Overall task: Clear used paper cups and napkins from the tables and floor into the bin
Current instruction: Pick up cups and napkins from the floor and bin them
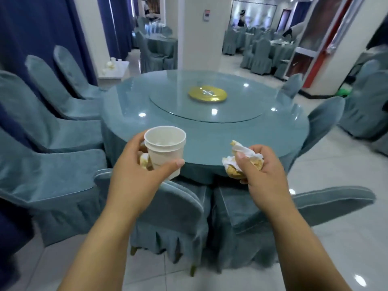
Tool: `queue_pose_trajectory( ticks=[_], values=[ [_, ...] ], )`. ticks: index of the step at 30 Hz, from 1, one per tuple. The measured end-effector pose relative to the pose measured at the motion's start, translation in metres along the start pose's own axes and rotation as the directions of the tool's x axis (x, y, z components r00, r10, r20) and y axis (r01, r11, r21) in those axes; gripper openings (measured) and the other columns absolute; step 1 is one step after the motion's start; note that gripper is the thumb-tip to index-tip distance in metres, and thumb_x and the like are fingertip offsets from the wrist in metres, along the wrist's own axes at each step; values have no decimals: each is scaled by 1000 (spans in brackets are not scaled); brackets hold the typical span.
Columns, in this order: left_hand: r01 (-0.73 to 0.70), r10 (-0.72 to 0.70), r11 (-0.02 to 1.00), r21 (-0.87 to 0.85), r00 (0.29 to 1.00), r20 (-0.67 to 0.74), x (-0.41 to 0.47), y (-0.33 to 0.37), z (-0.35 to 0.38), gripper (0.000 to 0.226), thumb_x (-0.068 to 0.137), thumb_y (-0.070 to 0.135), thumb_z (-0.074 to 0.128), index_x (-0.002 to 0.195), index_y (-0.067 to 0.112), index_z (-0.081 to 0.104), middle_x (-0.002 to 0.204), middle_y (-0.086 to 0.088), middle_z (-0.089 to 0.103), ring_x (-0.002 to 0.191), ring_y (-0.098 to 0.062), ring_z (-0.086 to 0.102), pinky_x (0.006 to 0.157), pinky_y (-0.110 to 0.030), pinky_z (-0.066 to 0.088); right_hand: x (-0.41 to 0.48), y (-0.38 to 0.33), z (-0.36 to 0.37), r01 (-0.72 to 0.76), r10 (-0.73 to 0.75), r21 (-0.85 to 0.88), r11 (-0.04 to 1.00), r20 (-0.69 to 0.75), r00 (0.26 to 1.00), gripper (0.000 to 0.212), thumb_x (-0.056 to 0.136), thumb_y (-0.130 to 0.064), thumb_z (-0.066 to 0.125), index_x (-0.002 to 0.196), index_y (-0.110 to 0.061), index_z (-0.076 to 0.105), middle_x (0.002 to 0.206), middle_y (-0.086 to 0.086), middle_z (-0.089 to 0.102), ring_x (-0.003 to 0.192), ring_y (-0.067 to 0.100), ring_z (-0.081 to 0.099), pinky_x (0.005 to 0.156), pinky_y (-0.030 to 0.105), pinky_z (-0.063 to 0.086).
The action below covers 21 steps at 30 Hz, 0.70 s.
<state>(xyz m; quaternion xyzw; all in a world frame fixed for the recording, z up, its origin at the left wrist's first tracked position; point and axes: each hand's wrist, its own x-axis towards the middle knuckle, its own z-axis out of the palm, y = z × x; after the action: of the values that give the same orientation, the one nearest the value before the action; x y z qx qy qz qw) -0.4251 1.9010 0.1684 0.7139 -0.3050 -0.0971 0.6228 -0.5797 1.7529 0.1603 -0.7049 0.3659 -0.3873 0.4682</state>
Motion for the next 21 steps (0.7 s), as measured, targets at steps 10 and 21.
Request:
queue_pose_trajectory(
  ticks=[10, 21],
  values=[
    [-28, 43, 998, -61, 966, 254, -33, 61, 242, 50, 61, 32, 83, 95, 51, 52, 95, 24, 62, 80, 17, 56, 62, -12, 43, 33, 79, -237, -69, 52, -38, 997, -329, 943, 11, 91, -26, 58, 90, -16, 56, 73, -7, 57, 56, -9, 51, 50, 6, 39],
    [-57, 113, 990, -130, 872, 477, -5, 85, 467, 58, 62, 31, 83, 111, 41, 53, 98, 25, 60, 83, 17, 56, 58, -1, 42, 99, 156, -394, -213, 161, -49, 976, -496, 853, 11, 90, -26, 60, 88, -15, 56, 80, 6, 59, 70, 18, 54, 64, 37, 48]
  ],
)
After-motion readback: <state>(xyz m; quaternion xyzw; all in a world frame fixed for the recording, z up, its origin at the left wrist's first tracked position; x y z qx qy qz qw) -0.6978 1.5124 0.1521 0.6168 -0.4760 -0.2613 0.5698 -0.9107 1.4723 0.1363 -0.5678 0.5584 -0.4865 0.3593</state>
